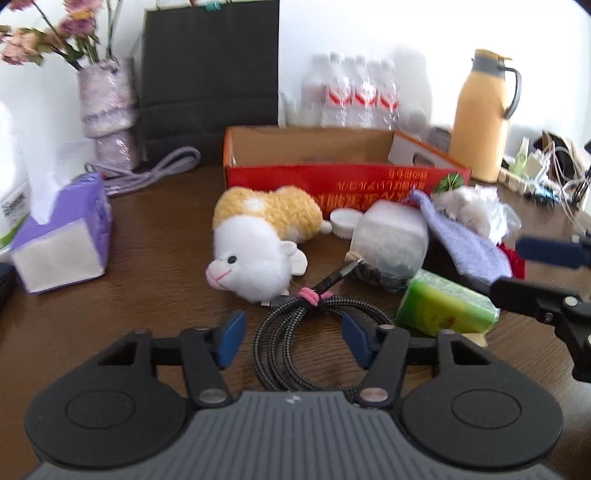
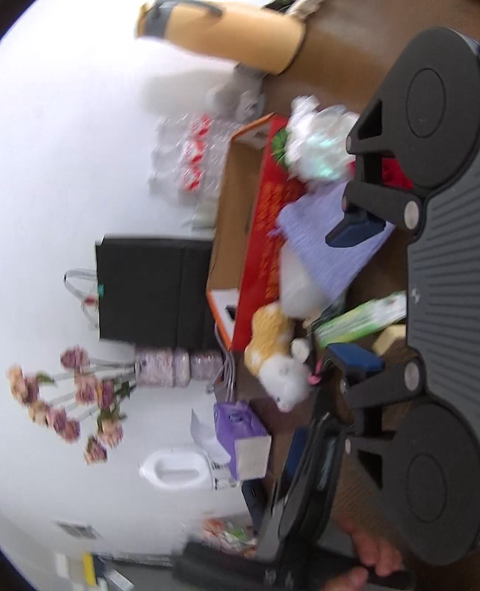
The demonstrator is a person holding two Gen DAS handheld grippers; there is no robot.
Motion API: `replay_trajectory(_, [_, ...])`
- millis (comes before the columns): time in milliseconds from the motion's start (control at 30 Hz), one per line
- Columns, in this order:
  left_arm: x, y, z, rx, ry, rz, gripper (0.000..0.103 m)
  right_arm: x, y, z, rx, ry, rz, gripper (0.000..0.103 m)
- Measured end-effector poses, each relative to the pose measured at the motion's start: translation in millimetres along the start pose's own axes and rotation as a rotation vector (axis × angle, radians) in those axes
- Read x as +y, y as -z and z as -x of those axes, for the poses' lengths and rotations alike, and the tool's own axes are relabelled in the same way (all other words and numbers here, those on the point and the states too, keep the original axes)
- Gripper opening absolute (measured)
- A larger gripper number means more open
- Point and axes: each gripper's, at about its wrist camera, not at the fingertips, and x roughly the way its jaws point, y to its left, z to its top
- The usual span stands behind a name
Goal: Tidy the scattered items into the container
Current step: 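Grasp the black braided cable with the left tool while the right tool grasps the green tissue pack, then carry the cable and tissue pack into the cardboard box and open both tools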
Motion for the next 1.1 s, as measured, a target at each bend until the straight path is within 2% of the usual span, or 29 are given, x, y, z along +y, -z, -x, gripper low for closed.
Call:
replay_trajectory(33, [1,-1,-6,0.03,0.001,0.004,0.041,4,-3,-5,0.009,-0.009,0.016,0.056])
replay_trajectory(100, [3,0,-12,0.065,-0.009,0.01,0.029,10,-6,-21,0.068,-0.024,0.057,0.054])
replay_trajectory(167, [5,3,-10,0.06,-0.007,0.014,0.026,12,-7,-34,0.12,-0.031,0.075,0.043])
replay_trajectory(267, [5,10,-1,0.029,-0.031,0.028,0.024,13,-4,-46,0.186,-0.033,0.081,0.035])
replay_trajectory(300, [3,14,4,0.011,-0.047,0.022,0.023,15,-3,-49,0.204,-0.038,0.093,0.03])
replay_trajectory(333, [1,17,11,-0.011,-0.059,0.021,0.022,17,-2,-51,0.215,-0.04,0.107,0.02])
replay_trajectory(400, [-2,23,27,-0.054,-0.078,0.039,0.022,20,0,-51,0.219,-0.037,0.126,0.017])
replay_trajectory(500, [-8,26,54,-0.126,-0.116,0.061,0.021,19,-4,-38,0.174,-0.042,0.108,0.015])
replay_trajectory(667, [-13,15,99,-0.255,-0.178,0.092,0.021,3,-33,3,0.002,-0.052,0.03,0.015])
replay_trajectory(800, [-11,8,127,-0.334,-0.217,0.125,0.021,-16,-54,23,-0.072,-0.038,-0.031,0.015])
replay_trajectory(900, [-9,9,133,-0.34,-0.221,0.153,0.021,-30,-60,32,-0.086,-0.015,-0.05,0.015])
replay_trajectory(1100, [-8,-4,121,-0.321,-0.208,0.139,0.021,-65,-61,29,-0.057,0.011,-0.142,0.016])
